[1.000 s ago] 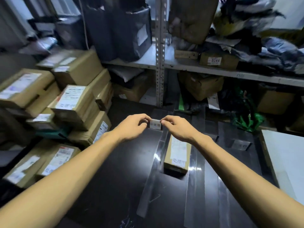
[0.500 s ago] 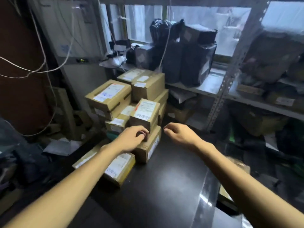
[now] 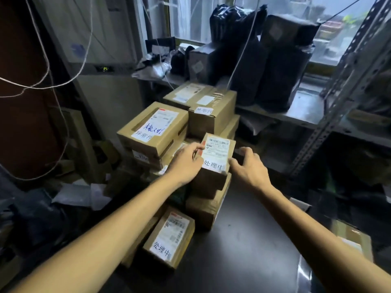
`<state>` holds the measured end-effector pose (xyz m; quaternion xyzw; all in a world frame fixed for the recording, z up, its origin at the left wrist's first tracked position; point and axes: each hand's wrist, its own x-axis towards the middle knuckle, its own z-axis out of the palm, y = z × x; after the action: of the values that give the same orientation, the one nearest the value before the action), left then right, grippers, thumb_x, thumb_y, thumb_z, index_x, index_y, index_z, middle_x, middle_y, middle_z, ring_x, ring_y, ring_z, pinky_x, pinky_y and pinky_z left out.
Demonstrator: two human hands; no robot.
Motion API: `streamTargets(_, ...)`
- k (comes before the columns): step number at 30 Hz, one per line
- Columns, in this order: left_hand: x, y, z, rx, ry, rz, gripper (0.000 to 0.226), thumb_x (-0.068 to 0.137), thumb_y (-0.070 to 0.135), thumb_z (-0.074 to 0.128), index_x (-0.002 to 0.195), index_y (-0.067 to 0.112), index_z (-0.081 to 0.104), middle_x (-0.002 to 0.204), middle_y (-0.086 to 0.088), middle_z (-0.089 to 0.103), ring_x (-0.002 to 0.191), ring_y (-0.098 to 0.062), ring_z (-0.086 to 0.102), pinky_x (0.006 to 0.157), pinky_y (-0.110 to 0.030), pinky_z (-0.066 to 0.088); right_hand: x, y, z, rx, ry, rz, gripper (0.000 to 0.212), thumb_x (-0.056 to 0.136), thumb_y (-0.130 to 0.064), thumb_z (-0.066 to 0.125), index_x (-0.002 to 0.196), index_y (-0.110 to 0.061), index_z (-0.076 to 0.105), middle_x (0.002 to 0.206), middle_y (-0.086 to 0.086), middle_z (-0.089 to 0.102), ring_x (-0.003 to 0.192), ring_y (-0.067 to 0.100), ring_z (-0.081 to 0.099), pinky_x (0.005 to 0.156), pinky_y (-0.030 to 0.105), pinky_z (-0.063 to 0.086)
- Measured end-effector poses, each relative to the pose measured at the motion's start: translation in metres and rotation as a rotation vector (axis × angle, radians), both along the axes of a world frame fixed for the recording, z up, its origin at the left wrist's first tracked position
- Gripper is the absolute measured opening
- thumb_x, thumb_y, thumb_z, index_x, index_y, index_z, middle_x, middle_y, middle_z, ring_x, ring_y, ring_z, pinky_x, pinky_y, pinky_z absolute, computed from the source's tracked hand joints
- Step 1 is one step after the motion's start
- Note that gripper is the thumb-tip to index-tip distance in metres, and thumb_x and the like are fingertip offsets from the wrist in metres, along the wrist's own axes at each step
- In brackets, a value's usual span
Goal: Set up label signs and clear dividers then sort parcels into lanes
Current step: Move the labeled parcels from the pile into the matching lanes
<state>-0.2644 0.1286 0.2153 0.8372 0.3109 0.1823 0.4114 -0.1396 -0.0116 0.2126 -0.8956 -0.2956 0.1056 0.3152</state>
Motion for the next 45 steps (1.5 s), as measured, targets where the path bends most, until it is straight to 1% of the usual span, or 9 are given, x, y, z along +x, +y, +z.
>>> streamTargets(6, 0.045, 0.051, -0.023, 0.014, 0.129, -0.014, 0.041, 0.098, 0.035, 0.052, 0.137, 0.023, 0.047, 0.133, -0.008, 0.052, 0.118, -0.025, 0.054, 0.102, -0.044, 0.045, 0.018, 0.052, -0.031, 0.071, 0.053, -0.027, 0.070, 0.090, -0.048, 0.058, 0.149, -0.026, 0.028, 0.148, 0.013, 0.038, 0.117, 0.035, 0.057, 0.094, 0.041, 0.046)
streamTargets(10, 0.049, 0.052, -0.039, -0.234, 0.001, -0.100, 0.043, 0.096, 0.023, 0.060, 0.136, 0.020, 0.046, 0.132, -0.005, 0.059, 0.119, -0.021, 0.057, 0.104, -0.043, 0.045, 0.008, 0.063, -0.045, 0.138, 0.143, -0.045, 0.060, 0.093, -0.049, 0.055, 0.142, -0.039, 0.022, 0.129, 0.007, 0.044, 0.102, 0.028, 0.060, 0.089, 0.047, 0.055)
streamTargets(19, 0.052, 0.056, -0.048, -0.232, -0.009, -0.132, 0.045, 0.097, 0.026, 0.057, 0.139, 0.024, 0.042, 0.135, -0.001, 0.054, 0.119, -0.018, 0.054, 0.101, -0.037, 0.045, 0.005, 0.064, -0.040, 0.088, 0.150, -0.099, 0.058, 0.092, -0.045, 0.055, 0.142, -0.041, 0.026, 0.128, 0.004, 0.047, 0.095, 0.021, 0.059, 0.078, 0.034, 0.045)
streamTargets(22, 0.052, 0.056, -0.043, -0.287, -0.022, -0.129, 0.044, 0.095, 0.023, 0.060, 0.136, 0.023, 0.044, 0.131, -0.001, 0.056, 0.107, -0.013, 0.056, 0.086, -0.024, 0.046, 0.000, 0.066, -0.032, 0.123, 0.242, -0.124, 0.058, 0.091, -0.041, 0.056, 0.141, -0.044, 0.026, 0.130, 0.004, 0.050, 0.099, 0.021, 0.063, 0.086, 0.042, 0.054)
streamTargets(28, 0.047, 0.057, -0.024, -0.351, -0.059, -0.154, 0.050, 0.088, 0.013, 0.070, 0.134, 0.012, 0.049, 0.130, -0.009, 0.059, 0.117, -0.021, 0.056, 0.102, -0.038, 0.046, -0.014, 0.072, -0.011, 0.127, 0.266, -0.182, 0.057, 0.091, -0.035, 0.056, 0.139, -0.034, 0.026, 0.128, 0.003, 0.055, 0.101, 0.024, 0.064, 0.088, 0.049, 0.055)
streamTargets(32, 0.046, 0.048, -0.003, -0.341, -0.104, -0.188, 0.048, 0.088, 0.017, 0.069, 0.132, 0.017, 0.050, 0.131, -0.006, 0.058, 0.111, -0.015, 0.055, 0.089, -0.027, 0.047, -0.024, 0.061, 0.007, 0.183, 0.285, -0.247, 0.047, 0.100, -0.044, 0.043, 0.142, -0.028, 0.026, 0.129, 0.004, 0.061, 0.103, 0.025, 0.066, 0.094, 0.050, 0.053)
streamTargets(39, 0.055, 0.015, 0.043, -0.362, -0.193, -0.290, 0.051, 0.086, 0.013, 0.068, 0.134, 0.020, 0.053, 0.127, -0.007, 0.062, 0.107, -0.021, 0.063, 0.091, -0.041, 0.055, -0.038, 0.024, 0.052, 0.313, 0.148, -0.370, 0.033, 0.102, -0.048, 0.033, 0.134, -0.036, 0.035, 0.119, 0.000, 0.066, 0.098, 0.023, 0.067, 0.095, 0.050, 0.051)
streamTargets(42, 0.061, -0.002, 0.056, -0.592, -0.272, -0.323, 0.052, 0.088, 0.006, 0.067, 0.137, 0.018, 0.055, 0.124, -0.006, 0.065, 0.096, -0.016, 0.068, 0.076, -0.029, 0.061, -0.044, -0.001, 0.059, 0.484, 0.163, -0.483, 0.054, 0.102, -0.041, 0.043, 0.150, -0.034, 0.020, 0.128, 0.000, 0.062, 0.102, 0.024, 0.068, 0.096, 0.051, 0.052)
streamTargets(45, 0.068, -0.031, 0.062, -0.957, -0.251, -0.341, 0.054, 0.089, 0.004, 0.067, 0.139, 0.018, 0.053, 0.119, -0.012, 0.070, 0.096, -0.028, 0.072, 0.086, -0.049, 0.058, -0.054, -0.034, 0.057, 0.648, 0.164, -0.540, 0.085, 0.093, -0.040, 0.064, 0.156, -0.028, 0.008, 0.128, -0.009, 0.060, 0.114, 0.019, 0.064, 0.102, 0.045, 0.050)
